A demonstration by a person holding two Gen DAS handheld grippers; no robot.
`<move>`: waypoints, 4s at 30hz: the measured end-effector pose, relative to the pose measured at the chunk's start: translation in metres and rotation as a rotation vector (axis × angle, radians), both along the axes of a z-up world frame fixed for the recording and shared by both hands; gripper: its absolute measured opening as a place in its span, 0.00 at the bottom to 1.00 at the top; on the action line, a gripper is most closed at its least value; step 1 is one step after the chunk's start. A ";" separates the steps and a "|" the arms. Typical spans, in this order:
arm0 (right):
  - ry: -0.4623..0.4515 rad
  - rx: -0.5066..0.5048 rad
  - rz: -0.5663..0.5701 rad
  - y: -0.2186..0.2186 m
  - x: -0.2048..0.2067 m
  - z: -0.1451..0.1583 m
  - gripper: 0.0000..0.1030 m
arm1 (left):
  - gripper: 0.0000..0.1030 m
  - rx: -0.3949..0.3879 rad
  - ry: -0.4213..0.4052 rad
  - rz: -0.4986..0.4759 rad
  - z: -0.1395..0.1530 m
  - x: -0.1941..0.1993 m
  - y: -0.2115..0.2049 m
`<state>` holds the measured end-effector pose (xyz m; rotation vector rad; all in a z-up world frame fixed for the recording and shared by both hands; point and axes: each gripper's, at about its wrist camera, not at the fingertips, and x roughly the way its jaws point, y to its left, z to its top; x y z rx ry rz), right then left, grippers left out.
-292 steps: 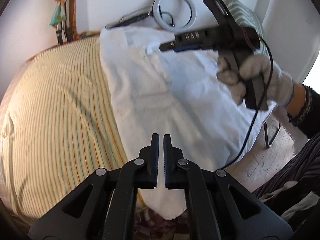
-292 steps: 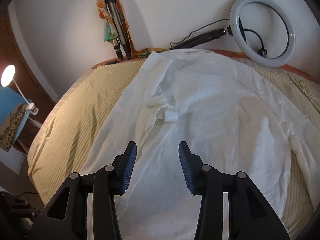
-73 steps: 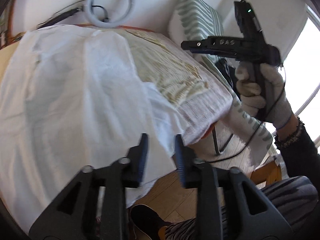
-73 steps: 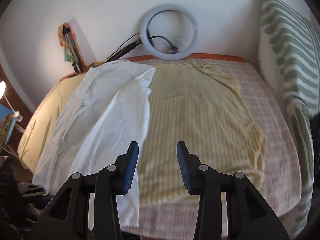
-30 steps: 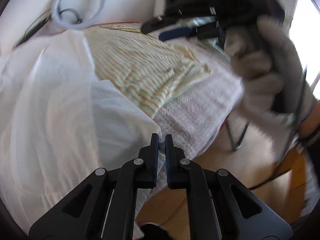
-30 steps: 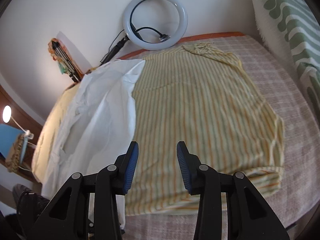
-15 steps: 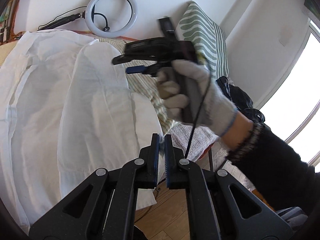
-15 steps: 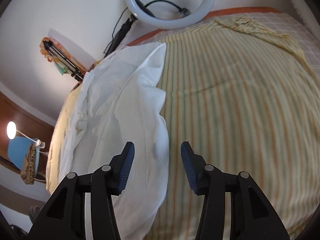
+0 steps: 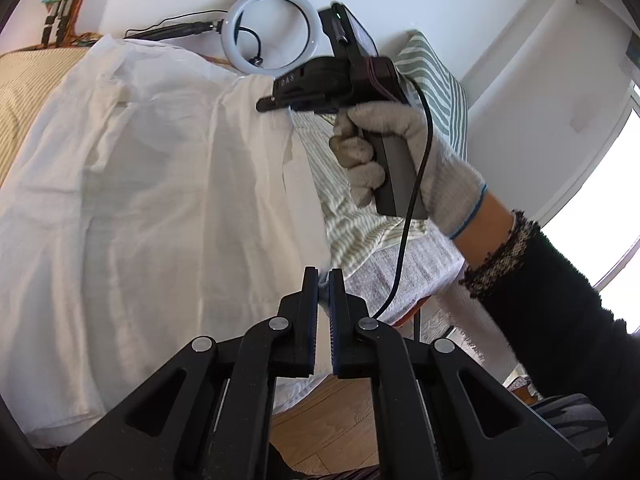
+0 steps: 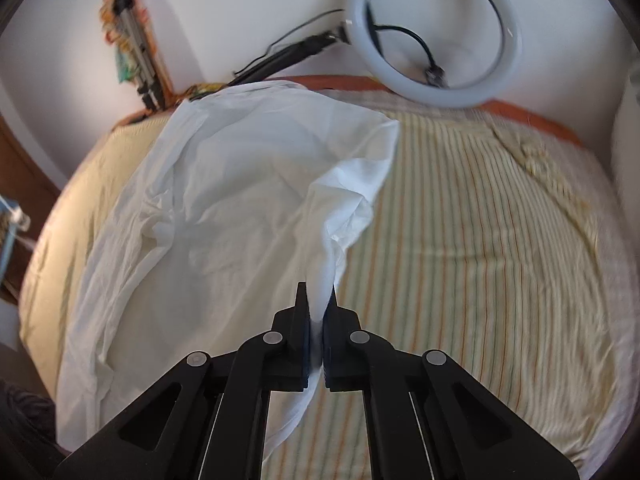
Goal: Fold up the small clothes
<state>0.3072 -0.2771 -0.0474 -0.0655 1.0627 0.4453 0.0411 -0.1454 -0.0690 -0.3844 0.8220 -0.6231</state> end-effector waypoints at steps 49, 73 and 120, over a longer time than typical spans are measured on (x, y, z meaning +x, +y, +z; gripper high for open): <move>0.316 0.321 0.207 -0.009 -0.164 -0.045 0.21 | 0.31 0.162 0.163 0.321 -0.024 -0.036 0.179; -0.019 0.206 0.173 0.020 -0.087 0.007 0.18 | 0.31 0.249 0.076 0.208 -0.021 0.009 0.157; 0.483 0.479 0.197 -0.037 -0.202 -0.050 0.31 | 0.31 -0.005 0.436 0.084 -0.059 -0.027 0.199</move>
